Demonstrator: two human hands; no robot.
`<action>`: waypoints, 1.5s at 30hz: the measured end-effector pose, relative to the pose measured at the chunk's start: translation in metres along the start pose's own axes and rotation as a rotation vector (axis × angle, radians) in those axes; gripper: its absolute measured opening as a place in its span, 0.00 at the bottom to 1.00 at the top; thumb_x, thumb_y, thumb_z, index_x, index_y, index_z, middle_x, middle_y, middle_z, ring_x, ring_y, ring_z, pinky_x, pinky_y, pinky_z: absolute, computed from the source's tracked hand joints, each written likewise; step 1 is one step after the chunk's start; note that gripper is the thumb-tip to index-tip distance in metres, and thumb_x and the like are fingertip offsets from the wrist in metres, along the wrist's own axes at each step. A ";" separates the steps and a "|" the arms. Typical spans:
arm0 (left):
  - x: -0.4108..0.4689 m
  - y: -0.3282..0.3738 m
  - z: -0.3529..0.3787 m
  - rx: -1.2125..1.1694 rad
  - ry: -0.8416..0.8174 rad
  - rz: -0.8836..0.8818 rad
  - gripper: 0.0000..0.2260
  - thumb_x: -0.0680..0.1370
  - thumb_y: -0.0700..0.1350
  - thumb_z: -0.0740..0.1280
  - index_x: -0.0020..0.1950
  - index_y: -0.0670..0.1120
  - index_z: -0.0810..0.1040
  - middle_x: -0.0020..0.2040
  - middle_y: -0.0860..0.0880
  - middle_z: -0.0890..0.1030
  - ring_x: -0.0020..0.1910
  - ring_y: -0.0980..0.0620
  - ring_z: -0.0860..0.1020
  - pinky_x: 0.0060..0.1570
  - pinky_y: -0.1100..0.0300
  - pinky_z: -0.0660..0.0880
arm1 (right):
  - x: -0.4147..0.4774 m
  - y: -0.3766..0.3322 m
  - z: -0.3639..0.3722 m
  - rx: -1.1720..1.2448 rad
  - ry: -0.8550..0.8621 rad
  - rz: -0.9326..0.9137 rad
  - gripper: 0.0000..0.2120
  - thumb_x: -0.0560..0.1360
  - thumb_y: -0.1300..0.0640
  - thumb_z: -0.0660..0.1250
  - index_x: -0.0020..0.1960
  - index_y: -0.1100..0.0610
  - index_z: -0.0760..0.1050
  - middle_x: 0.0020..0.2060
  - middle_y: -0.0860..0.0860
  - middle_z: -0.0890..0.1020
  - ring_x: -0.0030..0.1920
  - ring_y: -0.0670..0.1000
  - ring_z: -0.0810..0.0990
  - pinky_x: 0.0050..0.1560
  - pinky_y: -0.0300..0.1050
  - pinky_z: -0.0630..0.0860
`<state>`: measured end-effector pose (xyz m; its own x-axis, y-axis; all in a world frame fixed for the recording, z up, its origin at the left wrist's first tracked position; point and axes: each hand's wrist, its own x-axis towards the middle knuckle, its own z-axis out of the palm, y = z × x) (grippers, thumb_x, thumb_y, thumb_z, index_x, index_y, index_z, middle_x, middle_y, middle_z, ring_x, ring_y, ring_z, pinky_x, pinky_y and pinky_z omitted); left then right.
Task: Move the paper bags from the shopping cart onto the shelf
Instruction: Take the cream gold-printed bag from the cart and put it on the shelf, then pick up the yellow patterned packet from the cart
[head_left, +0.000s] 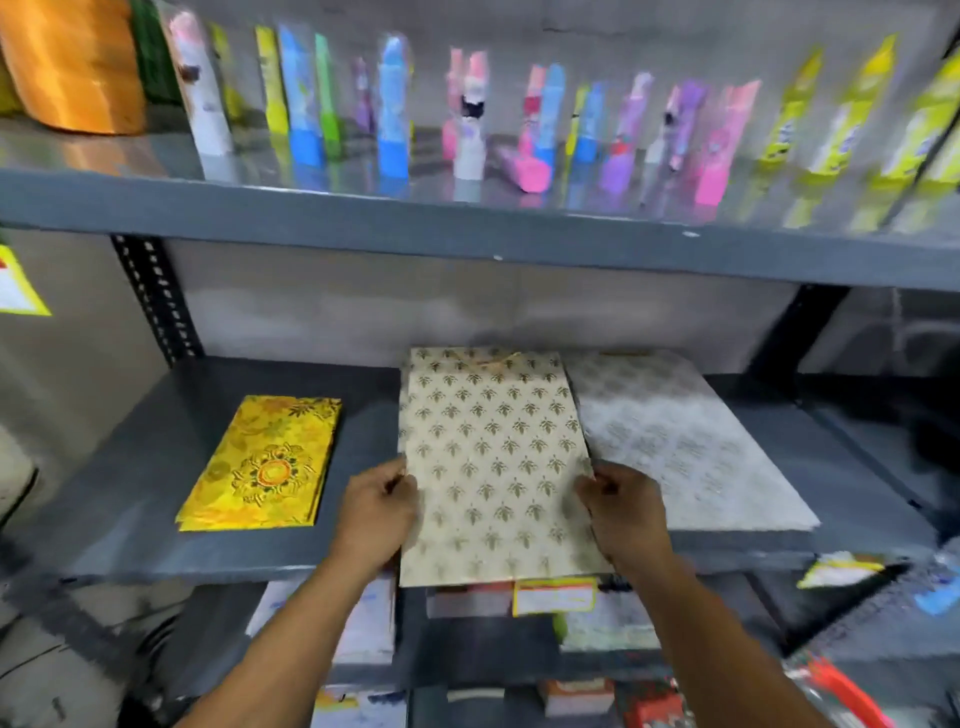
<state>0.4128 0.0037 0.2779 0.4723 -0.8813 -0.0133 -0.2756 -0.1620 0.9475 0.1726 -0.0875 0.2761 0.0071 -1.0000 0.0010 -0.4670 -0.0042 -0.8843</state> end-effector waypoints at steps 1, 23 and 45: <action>0.020 -0.001 0.001 0.074 0.031 0.003 0.11 0.78 0.40 0.59 0.51 0.41 0.81 0.41 0.34 0.82 0.40 0.39 0.81 0.39 0.53 0.76 | 0.018 -0.008 0.011 -0.067 0.010 -0.009 0.07 0.73 0.57 0.67 0.37 0.56 0.79 0.27 0.53 0.75 0.29 0.54 0.73 0.37 0.45 0.70; 0.120 -0.024 0.018 0.685 0.116 -0.061 0.24 0.78 0.54 0.56 0.71 0.43 0.67 0.68 0.35 0.70 0.68 0.35 0.67 0.67 0.45 0.65 | 0.079 -0.013 0.072 -0.353 0.054 -0.079 0.17 0.79 0.55 0.60 0.66 0.57 0.72 0.56 0.60 0.83 0.54 0.61 0.82 0.54 0.50 0.79; -0.304 -0.061 0.351 0.174 -1.098 -0.673 0.23 0.76 0.43 0.65 0.68 0.32 0.68 0.68 0.30 0.71 0.63 0.38 0.75 0.61 0.42 0.72 | -0.291 0.385 -0.237 -0.484 -0.039 0.735 0.25 0.73 0.56 0.71 0.67 0.62 0.72 0.62 0.60 0.79 0.63 0.59 0.77 0.62 0.45 0.69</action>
<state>-0.0080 0.1256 0.1118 -0.3462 -0.4923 -0.7986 -0.3976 -0.6940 0.6002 -0.2191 0.2008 0.0457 -0.4162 -0.7496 -0.5146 -0.6886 0.6295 -0.3600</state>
